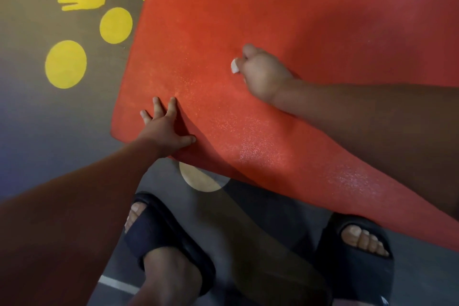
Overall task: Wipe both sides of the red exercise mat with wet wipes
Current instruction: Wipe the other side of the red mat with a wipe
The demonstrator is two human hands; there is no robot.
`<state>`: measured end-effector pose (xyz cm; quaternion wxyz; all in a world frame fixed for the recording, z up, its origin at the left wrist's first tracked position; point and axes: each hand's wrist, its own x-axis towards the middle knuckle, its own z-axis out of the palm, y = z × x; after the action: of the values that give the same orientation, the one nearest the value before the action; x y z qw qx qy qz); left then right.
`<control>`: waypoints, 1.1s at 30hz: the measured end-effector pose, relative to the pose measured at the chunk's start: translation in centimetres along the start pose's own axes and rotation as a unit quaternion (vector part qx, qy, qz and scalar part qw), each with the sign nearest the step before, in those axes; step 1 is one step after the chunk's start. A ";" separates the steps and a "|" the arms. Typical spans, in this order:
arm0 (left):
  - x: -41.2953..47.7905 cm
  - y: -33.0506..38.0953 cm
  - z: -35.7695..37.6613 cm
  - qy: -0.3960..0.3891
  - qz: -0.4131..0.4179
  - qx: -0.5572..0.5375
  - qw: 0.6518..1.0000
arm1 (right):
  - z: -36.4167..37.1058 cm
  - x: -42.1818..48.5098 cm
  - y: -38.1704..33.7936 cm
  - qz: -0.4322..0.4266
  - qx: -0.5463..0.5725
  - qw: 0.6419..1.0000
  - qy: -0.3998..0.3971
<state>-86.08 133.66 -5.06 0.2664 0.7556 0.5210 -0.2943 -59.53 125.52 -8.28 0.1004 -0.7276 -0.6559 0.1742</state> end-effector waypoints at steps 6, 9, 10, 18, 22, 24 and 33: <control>0.0 0.0 0.0 -0.004 -0.002 0.005 1.000 | 4.8 -10.1 -7.6 -0.286 0.064 0.948 -0.125; 0.1 0.1 0.1 -0.005 -0.002 0.007 1.000 | 4.5 -10.4 -6.5 -0.342 0.073 0.922 -0.165; 0.1 0.1 0.1 -0.006 -0.002 0.006 1.000 | 3.5 -9.4 -5.8 -0.323 0.070 0.934 -0.138; 0.2 0.3 -0.2 -0.008 -0.001 0.013 1.000 | 3.6 -9.8 -4.9 -0.234 0.083 0.967 -0.050; 0.4 0.3 -0.1 -0.020 -0.003 0.023 1.000 | 4.4 -13.5 -5.2 -0.330 0.093 0.929 -0.136; 0.4 0.3 -0.3 -0.023 -0.006 0.030 0.999 | 3.7 -12.0 -4.0 -0.330 0.081 0.929 -0.143; -1.5 0.6 -4.4 -0.073 0.085 0.208 0.972 | -5.1 -5.2 -4.1 -0.226 0.013 0.973 -0.048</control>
<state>-85.21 135.58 -0.90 0.1643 0.8127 0.3611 -0.4268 -61.75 121.31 -1.45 0.1152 -0.5503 -0.8047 0.1906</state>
